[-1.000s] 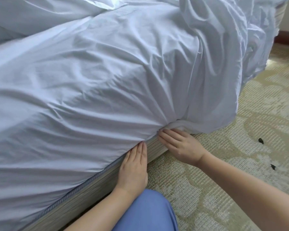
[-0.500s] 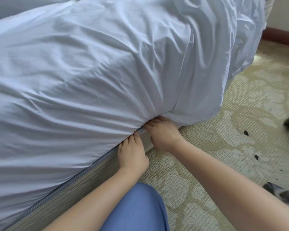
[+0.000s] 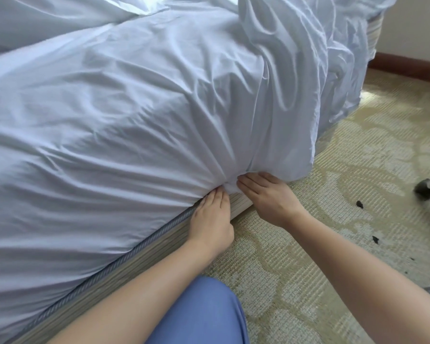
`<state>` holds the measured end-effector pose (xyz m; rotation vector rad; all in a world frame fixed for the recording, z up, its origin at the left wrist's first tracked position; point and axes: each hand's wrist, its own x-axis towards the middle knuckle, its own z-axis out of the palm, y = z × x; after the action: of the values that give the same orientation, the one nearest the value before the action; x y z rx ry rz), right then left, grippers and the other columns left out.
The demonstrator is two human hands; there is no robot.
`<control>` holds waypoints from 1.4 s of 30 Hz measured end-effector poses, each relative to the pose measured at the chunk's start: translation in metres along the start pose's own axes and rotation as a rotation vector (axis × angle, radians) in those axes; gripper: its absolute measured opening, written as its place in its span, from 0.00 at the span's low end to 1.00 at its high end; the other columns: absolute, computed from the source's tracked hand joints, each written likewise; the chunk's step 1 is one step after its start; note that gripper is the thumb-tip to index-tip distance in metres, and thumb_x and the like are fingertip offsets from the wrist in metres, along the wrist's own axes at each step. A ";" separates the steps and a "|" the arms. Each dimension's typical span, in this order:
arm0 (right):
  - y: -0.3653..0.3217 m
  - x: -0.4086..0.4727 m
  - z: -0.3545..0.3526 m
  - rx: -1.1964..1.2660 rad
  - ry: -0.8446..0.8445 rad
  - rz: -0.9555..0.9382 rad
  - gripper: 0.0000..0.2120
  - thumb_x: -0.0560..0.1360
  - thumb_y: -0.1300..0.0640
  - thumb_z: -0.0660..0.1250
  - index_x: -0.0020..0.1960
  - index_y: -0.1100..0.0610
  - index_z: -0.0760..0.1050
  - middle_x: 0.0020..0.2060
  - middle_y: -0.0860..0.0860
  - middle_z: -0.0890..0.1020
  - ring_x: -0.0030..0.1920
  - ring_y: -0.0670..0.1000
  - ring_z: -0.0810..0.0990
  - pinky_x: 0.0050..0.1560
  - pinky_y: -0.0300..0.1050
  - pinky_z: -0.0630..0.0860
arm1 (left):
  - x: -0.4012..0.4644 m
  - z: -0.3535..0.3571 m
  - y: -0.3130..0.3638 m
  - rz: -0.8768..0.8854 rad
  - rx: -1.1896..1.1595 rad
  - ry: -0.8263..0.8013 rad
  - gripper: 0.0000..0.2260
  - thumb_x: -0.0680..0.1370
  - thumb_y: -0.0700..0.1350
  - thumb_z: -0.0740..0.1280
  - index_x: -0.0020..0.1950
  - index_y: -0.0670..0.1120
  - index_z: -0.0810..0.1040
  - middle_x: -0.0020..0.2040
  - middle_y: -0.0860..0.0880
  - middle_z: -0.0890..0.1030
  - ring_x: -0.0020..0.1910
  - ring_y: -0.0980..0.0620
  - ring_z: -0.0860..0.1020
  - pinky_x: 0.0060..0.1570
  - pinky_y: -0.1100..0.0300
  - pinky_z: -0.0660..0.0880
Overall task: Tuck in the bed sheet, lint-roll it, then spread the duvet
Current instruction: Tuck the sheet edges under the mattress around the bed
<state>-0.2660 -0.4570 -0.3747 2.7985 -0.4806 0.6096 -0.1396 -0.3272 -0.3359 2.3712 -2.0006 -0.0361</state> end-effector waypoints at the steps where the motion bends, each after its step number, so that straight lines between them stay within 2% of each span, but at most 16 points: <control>1: 0.002 0.001 0.000 -0.012 -0.005 0.012 0.22 0.69 0.62 0.55 0.56 0.62 0.81 0.55 0.55 0.83 0.55 0.55 0.81 0.56 0.51 0.77 | 0.001 -0.001 0.000 0.008 0.001 -0.005 0.32 0.76 0.42 0.57 0.78 0.39 0.49 0.78 0.44 0.52 0.77 0.50 0.50 0.74 0.60 0.44; 8: -0.002 0.010 0.003 0.001 -0.079 0.081 0.23 0.63 0.60 0.63 0.57 0.61 0.81 0.54 0.54 0.83 0.55 0.55 0.81 0.57 0.51 0.76 | 0.010 -0.002 0.000 0.020 0.014 -0.049 0.32 0.76 0.42 0.58 0.78 0.40 0.50 0.78 0.45 0.53 0.77 0.51 0.51 0.74 0.60 0.46; 13: -0.004 0.018 0.000 0.004 -0.084 0.108 0.25 0.68 0.58 0.51 0.55 0.59 0.82 0.50 0.53 0.84 0.52 0.54 0.82 0.55 0.49 0.77 | 0.018 -0.001 0.007 -0.010 -0.031 -0.090 0.35 0.74 0.42 0.61 0.78 0.39 0.48 0.79 0.44 0.51 0.77 0.50 0.50 0.74 0.60 0.45; 16: 0.000 0.020 0.001 -0.043 -0.103 0.101 0.20 0.66 0.59 0.61 0.54 0.60 0.82 0.48 0.53 0.85 0.50 0.55 0.83 0.54 0.52 0.79 | 0.024 0.000 0.008 -0.026 -0.033 -0.114 0.37 0.73 0.42 0.63 0.78 0.39 0.47 0.78 0.44 0.51 0.77 0.50 0.51 0.74 0.60 0.46; 19: -0.004 0.034 -0.001 -0.010 -0.155 0.177 0.16 0.60 0.61 0.70 0.47 0.60 0.83 0.41 0.53 0.85 0.45 0.56 0.83 0.52 0.53 0.80 | 0.036 -0.005 0.007 -0.039 -0.063 -0.160 0.38 0.72 0.43 0.64 0.78 0.40 0.49 0.78 0.44 0.55 0.76 0.49 0.56 0.73 0.59 0.54; 21: -0.009 0.047 -0.009 0.065 -0.256 0.239 0.11 0.63 0.62 0.72 0.45 0.59 0.83 0.40 0.53 0.84 0.48 0.56 0.81 0.59 0.50 0.74 | 0.041 -0.009 0.005 -0.050 -0.133 -0.193 0.38 0.70 0.43 0.64 0.78 0.42 0.52 0.76 0.45 0.60 0.74 0.47 0.61 0.71 0.56 0.62; 23: -0.010 0.052 -0.013 0.091 -0.324 0.288 0.12 0.71 0.62 0.64 0.52 0.60 0.81 0.48 0.54 0.84 0.57 0.58 0.77 0.67 0.49 0.64 | 0.038 -0.012 0.001 -0.021 -0.146 -0.210 0.38 0.70 0.41 0.63 0.77 0.42 0.52 0.76 0.45 0.60 0.73 0.47 0.62 0.69 0.54 0.65; 24: -0.009 0.048 -0.012 0.121 -0.309 0.279 0.15 0.70 0.64 0.61 0.54 0.60 0.80 0.49 0.55 0.83 0.57 0.59 0.77 0.68 0.50 0.63 | 0.035 -0.013 0.000 0.002 -0.119 -0.214 0.37 0.70 0.40 0.63 0.78 0.41 0.52 0.76 0.45 0.59 0.74 0.47 0.61 0.70 0.54 0.64; 28: 0.004 0.015 -0.007 0.017 -0.132 0.101 0.23 0.59 0.67 0.62 0.52 0.63 0.81 0.46 0.56 0.84 0.49 0.58 0.82 0.54 0.51 0.78 | 0.020 -0.010 -0.003 0.032 -0.028 -0.138 0.30 0.73 0.37 0.59 0.75 0.38 0.57 0.74 0.44 0.62 0.73 0.48 0.61 0.69 0.58 0.61; 31: 0.005 -0.006 -0.005 -0.011 -0.131 -0.004 0.14 0.65 0.64 0.56 0.42 0.60 0.80 0.40 0.53 0.81 0.42 0.56 0.80 0.40 0.48 0.78 | 0.015 -0.008 -0.005 0.040 -0.019 -0.111 0.29 0.74 0.38 0.58 0.75 0.39 0.58 0.73 0.45 0.64 0.72 0.49 0.62 0.70 0.58 0.61; 33: 0.000 -0.015 -0.004 0.027 -0.234 -0.029 0.08 0.66 0.65 0.59 0.37 0.58 0.77 0.34 0.52 0.78 0.37 0.55 0.78 0.34 0.47 0.76 | 0.015 -0.008 -0.008 0.048 -0.013 -0.121 0.29 0.74 0.37 0.58 0.76 0.40 0.57 0.74 0.45 0.63 0.73 0.49 0.61 0.71 0.57 0.60; 35: -0.005 -0.019 0.001 0.072 -0.367 0.010 0.11 0.68 0.66 0.63 0.48 0.59 0.79 0.44 0.53 0.81 0.47 0.57 0.79 0.43 0.48 0.76 | 0.014 -0.010 -0.010 0.052 -0.016 -0.139 0.30 0.74 0.37 0.57 0.76 0.40 0.56 0.75 0.45 0.62 0.74 0.49 0.60 0.72 0.56 0.60; 37: -0.006 -0.018 0.007 0.041 -0.426 0.084 0.24 0.72 0.65 0.62 0.68 0.60 0.70 0.66 0.56 0.74 0.66 0.58 0.72 0.64 0.51 0.70 | 0.014 -0.011 -0.011 0.055 -0.026 -0.162 0.30 0.75 0.36 0.57 0.77 0.40 0.55 0.75 0.45 0.62 0.74 0.49 0.59 0.72 0.56 0.60; 38: -0.005 -0.017 0.006 0.046 -0.389 0.083 0.28 0.71 0.64 0.65 0.71 0.62 0.67 0.69 0.57 0.71 0.69 0.57 0.70 0.68 0.52 0.67 | 0.014 -0.013 -0.011 0.053 -0.036 -0.175 0.30 0.74 0.36 0.56 0.77 0.40 0.55 0.75 0.45 0.62 0.74 0.49 0.60 0.72 0.55 0.60; 40: -0.002 -0.012 0.001 0.048 -0.291 0.070 0.31 0.62 0.62 0.71 0.66 0.63 0.74 0.63 0.57 0.78 0.63 0.55 0.77 0.63 0.50 0.72 | 0.016 -0.015 -0.011 0.046 -0.066 -0.192 0.30 0.74 0.35 0.57 0.77 0.40 0.55 0.75 0.45 0.61 0.74 0.49 0.59 0.72 0.55 0.59; 42: 0.003 -0.011 0.004 0.031 -0.185 0.057 0.30 0.58 0.61 0.70 0.61 0.62 0.79 0.57 0.55 0.82 0.58 0.53 0.81 0.58 0.49 0.76 | 0.017 -0.015 -0.010 0.052 -0.087 -0.205 0.32 0.74 0.36 0.57 0.78 0.40 0.53 0.77 0.45 0.58 0.76 0.49 0.56 0.73 0.57 0.56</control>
<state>-0.2749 -0.4579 -0.3826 2.8935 -0.5935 0.3727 -0.1260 -0.3420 -0.3209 2.3455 -2.0970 -0.3710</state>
